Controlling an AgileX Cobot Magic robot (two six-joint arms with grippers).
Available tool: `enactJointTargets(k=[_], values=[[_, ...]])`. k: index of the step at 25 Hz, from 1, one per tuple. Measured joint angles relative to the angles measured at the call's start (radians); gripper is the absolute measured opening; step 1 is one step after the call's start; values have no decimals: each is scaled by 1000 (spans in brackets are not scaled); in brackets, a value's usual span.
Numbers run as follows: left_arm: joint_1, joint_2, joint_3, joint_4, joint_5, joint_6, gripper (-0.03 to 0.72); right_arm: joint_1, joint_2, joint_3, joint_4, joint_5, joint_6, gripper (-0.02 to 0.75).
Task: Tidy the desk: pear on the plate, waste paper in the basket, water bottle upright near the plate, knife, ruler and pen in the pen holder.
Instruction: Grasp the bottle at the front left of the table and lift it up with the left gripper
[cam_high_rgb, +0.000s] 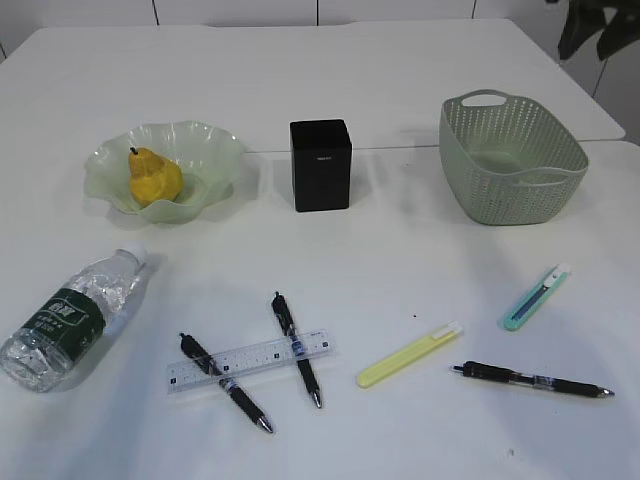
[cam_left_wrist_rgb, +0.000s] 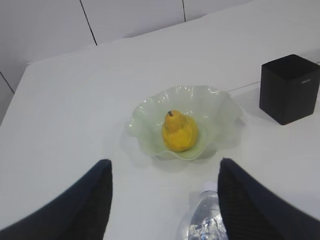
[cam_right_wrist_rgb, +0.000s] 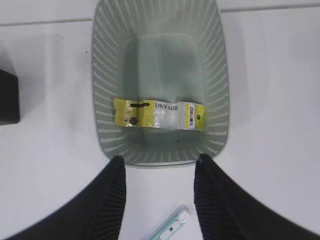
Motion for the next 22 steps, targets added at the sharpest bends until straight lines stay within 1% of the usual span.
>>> enactJointTargets(k=[8, 12, 15, 17, 19, 22], values=[[0, -46, 0, 8, 31, 0, 466, 0, -224, 0, 9, 8, 5, 364], [0, -50, 0, 8, 43, 0, 466, 0, -336, 61, 3, 9, 5, 365], [0, -53, 0, 8, 43, 0, 466, 0, -445, 186, -8, 5, 5, 365], [0, -53, 0, 8, 43, 0, 466, 0, -529, 296, -10, -29, 5, 365], [0, -53, 0, 8, 43, 0, 466, 0, -626, 425, -12, -94, 5, 365], [0, -53, 0, 8, 43, 0, 466, 0, -803, 670, -22, -235, 5, 365]])
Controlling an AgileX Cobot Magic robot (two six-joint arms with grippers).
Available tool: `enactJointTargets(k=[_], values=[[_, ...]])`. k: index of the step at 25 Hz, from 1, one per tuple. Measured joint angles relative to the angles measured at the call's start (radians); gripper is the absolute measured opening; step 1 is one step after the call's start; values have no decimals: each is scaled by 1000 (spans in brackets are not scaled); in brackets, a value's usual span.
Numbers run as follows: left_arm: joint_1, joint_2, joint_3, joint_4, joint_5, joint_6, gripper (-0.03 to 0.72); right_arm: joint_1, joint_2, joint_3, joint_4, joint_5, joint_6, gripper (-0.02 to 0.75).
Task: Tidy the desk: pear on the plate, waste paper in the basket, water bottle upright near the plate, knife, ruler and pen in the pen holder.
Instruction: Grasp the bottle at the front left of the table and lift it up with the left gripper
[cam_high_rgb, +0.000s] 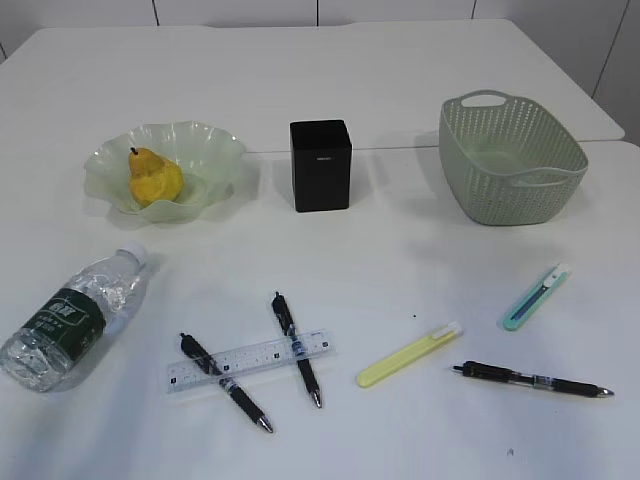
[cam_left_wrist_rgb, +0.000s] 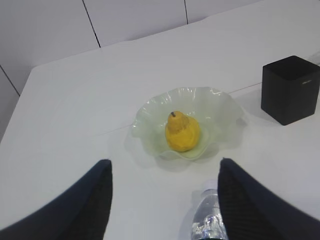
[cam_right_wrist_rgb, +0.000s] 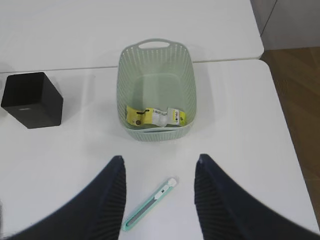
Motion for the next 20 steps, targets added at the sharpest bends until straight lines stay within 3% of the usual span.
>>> enactJointTargets(k=[10, 15, 20], values=[[0, 0, 0, 0, 26, 0, 466, 0, -503, 717, -85, -399, 0, 365], [0, 0, 0, -51, 111, 0, 466, 0, -678, 886, -104, -458, 0, 365], [0, 0, 0, -76, 202, 0, 466, 0, -723, 927, -104, -356, 0, 365]])
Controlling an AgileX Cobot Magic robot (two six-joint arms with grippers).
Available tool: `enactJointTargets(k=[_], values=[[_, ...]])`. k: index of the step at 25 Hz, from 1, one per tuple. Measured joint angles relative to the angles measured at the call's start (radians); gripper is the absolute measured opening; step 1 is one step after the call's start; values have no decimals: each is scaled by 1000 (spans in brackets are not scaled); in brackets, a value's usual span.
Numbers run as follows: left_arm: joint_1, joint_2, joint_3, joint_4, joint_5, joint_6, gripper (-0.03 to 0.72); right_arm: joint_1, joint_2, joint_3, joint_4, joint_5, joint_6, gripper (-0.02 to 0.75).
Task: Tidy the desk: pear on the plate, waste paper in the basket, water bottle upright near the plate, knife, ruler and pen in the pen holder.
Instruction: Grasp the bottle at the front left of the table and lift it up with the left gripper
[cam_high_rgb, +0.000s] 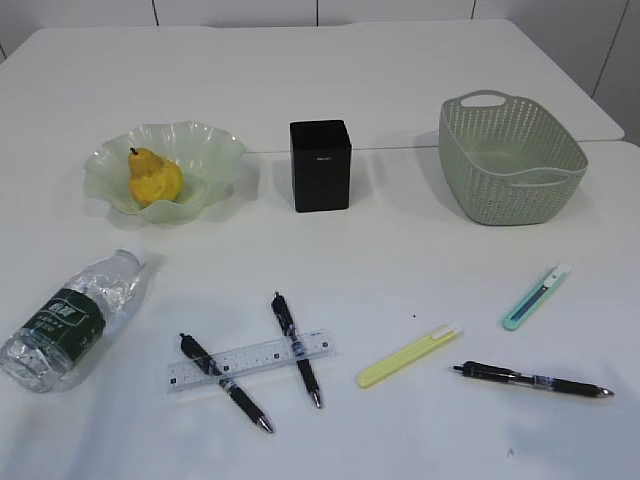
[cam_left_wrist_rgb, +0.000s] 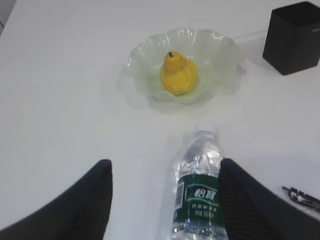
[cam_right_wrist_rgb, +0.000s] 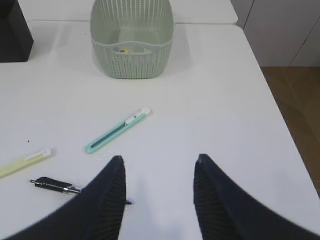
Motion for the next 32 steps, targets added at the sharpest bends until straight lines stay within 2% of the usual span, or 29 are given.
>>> enactJointTargets(k=[32], values=[[0, 0, 0, -5, 168, 0, 467, 0, -2, 3, -3, -16, 0, 365]])
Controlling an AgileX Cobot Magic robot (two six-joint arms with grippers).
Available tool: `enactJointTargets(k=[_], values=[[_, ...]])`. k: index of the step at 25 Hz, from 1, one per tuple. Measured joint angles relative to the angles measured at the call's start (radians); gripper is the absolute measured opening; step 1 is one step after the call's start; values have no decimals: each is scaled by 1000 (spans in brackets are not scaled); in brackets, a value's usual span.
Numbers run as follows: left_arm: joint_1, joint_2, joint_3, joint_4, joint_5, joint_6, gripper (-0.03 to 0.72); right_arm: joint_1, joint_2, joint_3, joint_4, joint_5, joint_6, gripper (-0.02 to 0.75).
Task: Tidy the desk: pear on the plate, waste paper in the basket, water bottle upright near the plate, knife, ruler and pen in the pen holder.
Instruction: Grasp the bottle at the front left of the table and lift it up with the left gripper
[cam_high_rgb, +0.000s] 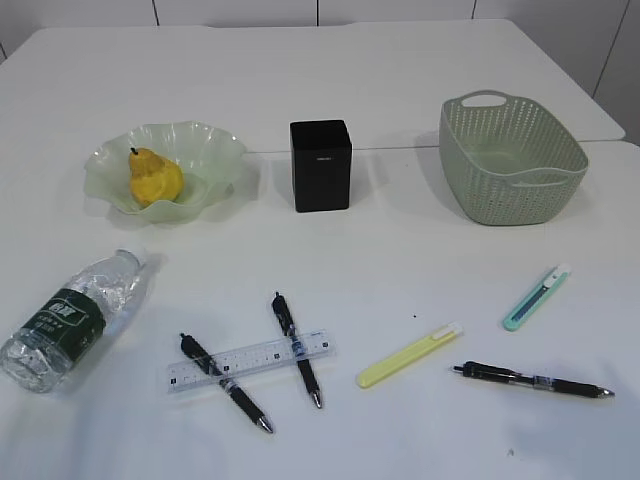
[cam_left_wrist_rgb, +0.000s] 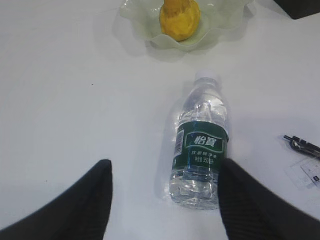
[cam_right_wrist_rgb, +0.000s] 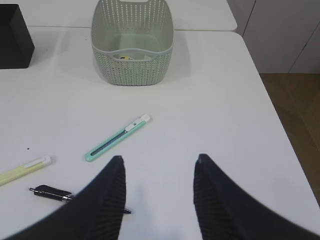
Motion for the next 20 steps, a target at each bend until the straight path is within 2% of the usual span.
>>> enactJointTargets(k=[3, 7, 18, 20], values=[[0, 0, -10, 4, 29, 0, 489, 0, 0, 0, 0, -2, 0, 365], [0, 55, -102, 6, 241, 0, 503, 0, 0, 0, 0, -2, 0, 365], [0, 439, -618, 3, 816, 6, 503, 3, 0, 0, -2, -10, 0, 365], [0, 486, -688, 3, 852, 8, 502, 5, 0, 0, -5, -12, 0, 365]])
